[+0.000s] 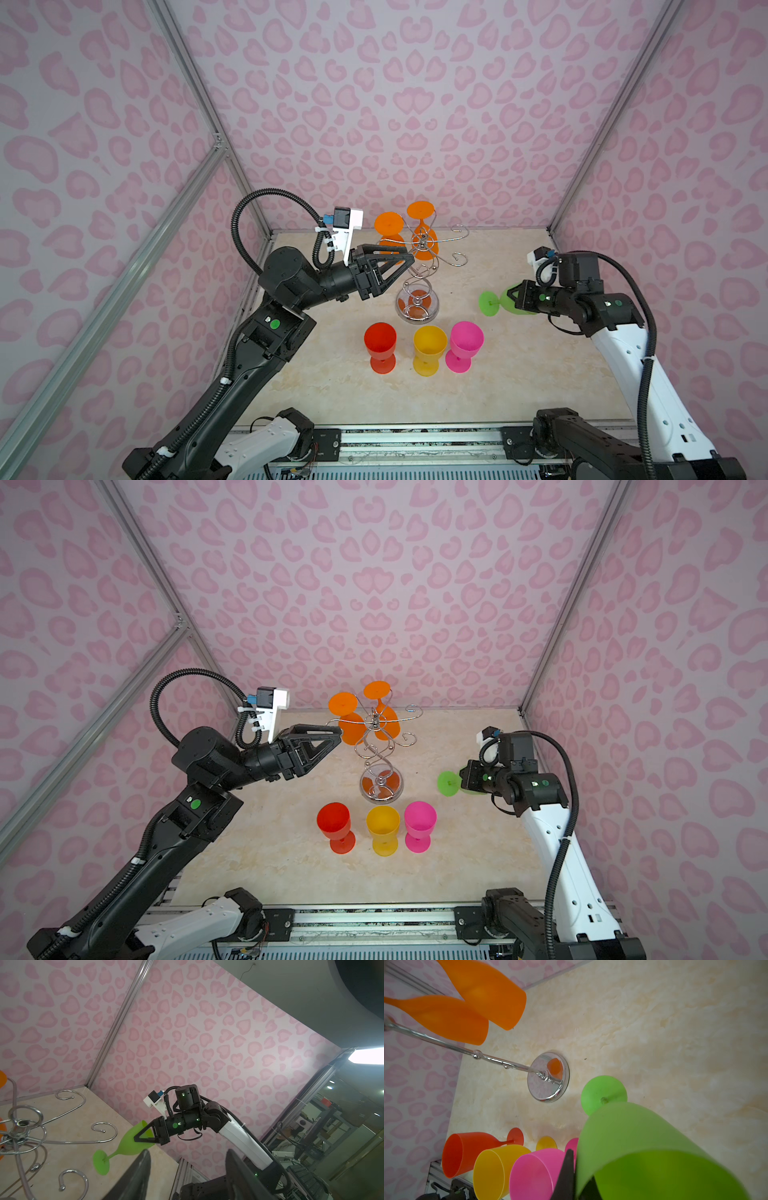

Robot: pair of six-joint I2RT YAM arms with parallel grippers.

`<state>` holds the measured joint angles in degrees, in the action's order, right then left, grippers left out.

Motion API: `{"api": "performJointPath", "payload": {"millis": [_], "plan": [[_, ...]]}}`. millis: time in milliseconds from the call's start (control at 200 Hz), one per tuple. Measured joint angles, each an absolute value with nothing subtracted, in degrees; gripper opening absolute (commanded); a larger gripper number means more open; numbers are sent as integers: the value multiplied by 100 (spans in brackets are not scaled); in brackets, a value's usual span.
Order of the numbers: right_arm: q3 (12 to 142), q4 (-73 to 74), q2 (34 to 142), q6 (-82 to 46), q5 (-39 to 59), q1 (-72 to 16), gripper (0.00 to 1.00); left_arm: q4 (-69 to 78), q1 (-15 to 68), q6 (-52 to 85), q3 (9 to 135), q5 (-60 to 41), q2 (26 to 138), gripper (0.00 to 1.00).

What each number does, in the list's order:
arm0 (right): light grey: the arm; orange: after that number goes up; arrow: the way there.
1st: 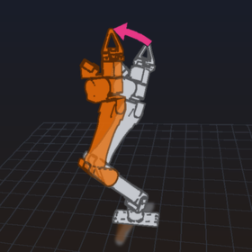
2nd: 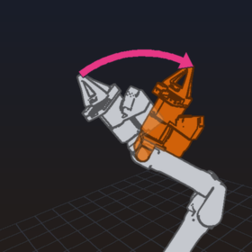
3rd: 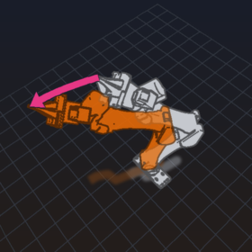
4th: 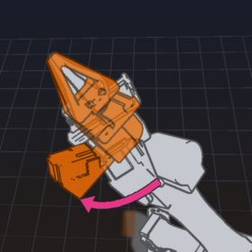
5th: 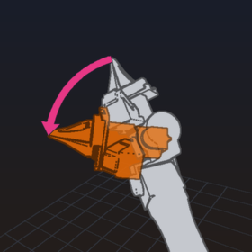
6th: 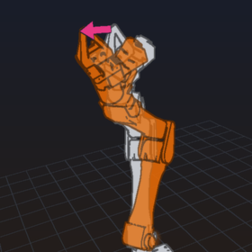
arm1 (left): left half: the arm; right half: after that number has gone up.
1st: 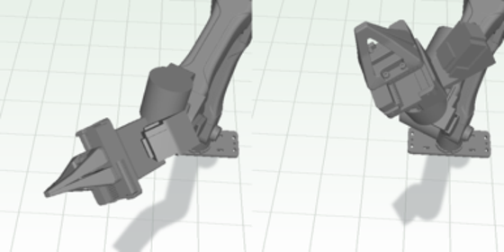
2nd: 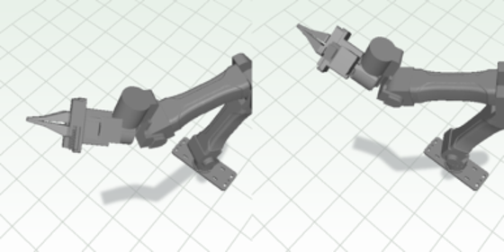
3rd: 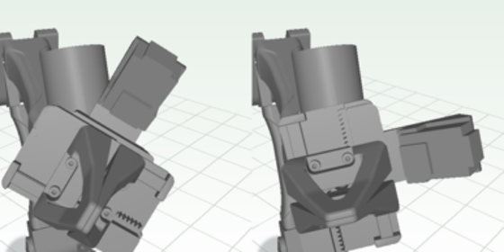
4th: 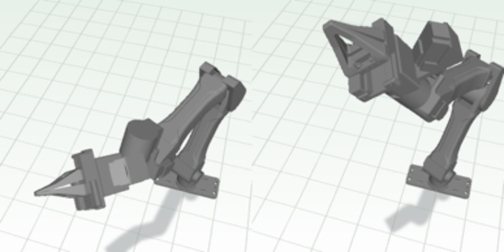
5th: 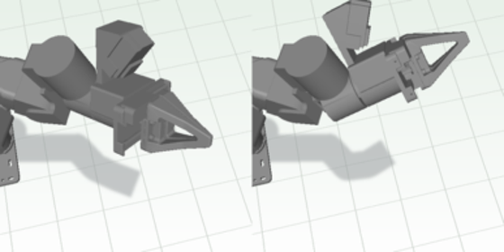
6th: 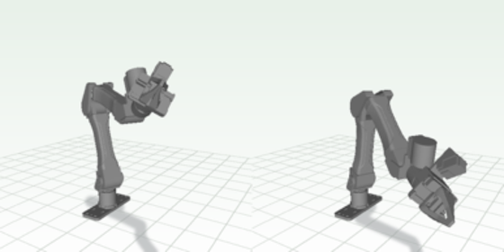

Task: Take the wine glass off the wine glass rack
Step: 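Lower the green glass upright with the right gripper while the left gripper withdraws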

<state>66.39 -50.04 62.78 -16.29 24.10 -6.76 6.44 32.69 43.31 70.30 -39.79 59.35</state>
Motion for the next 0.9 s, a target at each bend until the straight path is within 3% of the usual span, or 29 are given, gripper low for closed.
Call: {"api": "performJointPath", "payload": {"millis": [295,816,901], "plan": [[6493,-4995,7072,-1450,1872,-1540,0,384,3269,4136,7030,-3898,5972,60],[6879,-4915,8064,-1413,1343,-2220,0,185,3253,4027,6997,-3721,5894,60],[6932,-4915,8165,-1406,1267,-2294,6,169,3236,4007,6997,-3717,5892,60]]}}
